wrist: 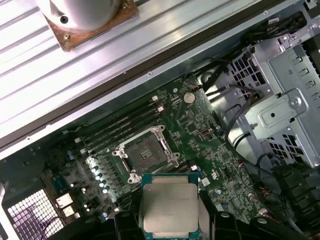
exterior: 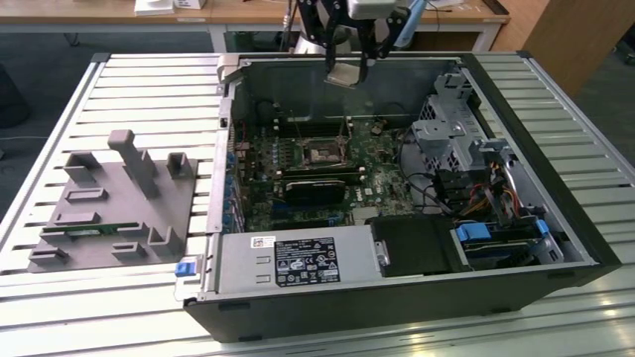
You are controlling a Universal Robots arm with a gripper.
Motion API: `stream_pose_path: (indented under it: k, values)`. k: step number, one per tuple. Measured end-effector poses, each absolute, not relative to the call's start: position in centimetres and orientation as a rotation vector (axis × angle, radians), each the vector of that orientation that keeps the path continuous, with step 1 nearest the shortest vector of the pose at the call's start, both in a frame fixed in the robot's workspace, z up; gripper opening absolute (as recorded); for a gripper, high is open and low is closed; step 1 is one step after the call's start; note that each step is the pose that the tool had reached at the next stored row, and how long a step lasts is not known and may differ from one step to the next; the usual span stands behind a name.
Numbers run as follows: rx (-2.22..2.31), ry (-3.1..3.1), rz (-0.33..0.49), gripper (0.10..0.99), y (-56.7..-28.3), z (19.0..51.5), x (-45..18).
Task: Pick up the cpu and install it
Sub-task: 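Place the cpu into insertion slot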
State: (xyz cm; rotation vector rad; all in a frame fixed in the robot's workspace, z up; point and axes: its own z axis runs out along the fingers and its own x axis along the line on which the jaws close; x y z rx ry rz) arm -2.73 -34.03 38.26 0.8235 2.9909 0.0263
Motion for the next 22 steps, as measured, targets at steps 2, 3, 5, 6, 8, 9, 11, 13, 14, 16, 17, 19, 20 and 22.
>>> stream_pose_path:
  k: [2,3,5,6,8,9,11,13,14,16,17,19,20,22]
  values:
    - [0.847,2.984,0.026,0.525,-34.03,38.24,-2.77]
    - [0.858,2.981,0.026,0.525,-34.03,38.23,-2.79]
    - [0.881,2.974,0.025,0.525,-34.02,38.2,-2.82]
    - [0.891,2.971,0.025,0.525,-34.0,38.2,-2.82]
    - [0.917,2.963,0.025,0.525,-33.98,38.17,-2.83]
    - [0.931,2.958,0.024,0.525,-33.98,38.16,-2.85]
    - [0.959,2.949,0.024,0.525,-33.95,38.14,-2.87]
    - [0.985,2.941,0.023,0.525,-33.94,38.11,-2.9]
    - [0.999,2.936,0.023,0.525,-33.93,38.09,-2.93]
    - [1.029,2.925,0.022,0.525,-33.91,38.06,-3.0]
    - [1.046,2.919,0.022,0.525,-33.91,38.04,-3.03]
    - [1.079,2.907,0.021,0.525,-33.9,38.01,-3.06]
    - [1.096,2.9,0.021,0.525,-33.9,38.0,-3.06]
    - [1.134,2.886,0.02,0.525,-33.89,37.97,-3.08]
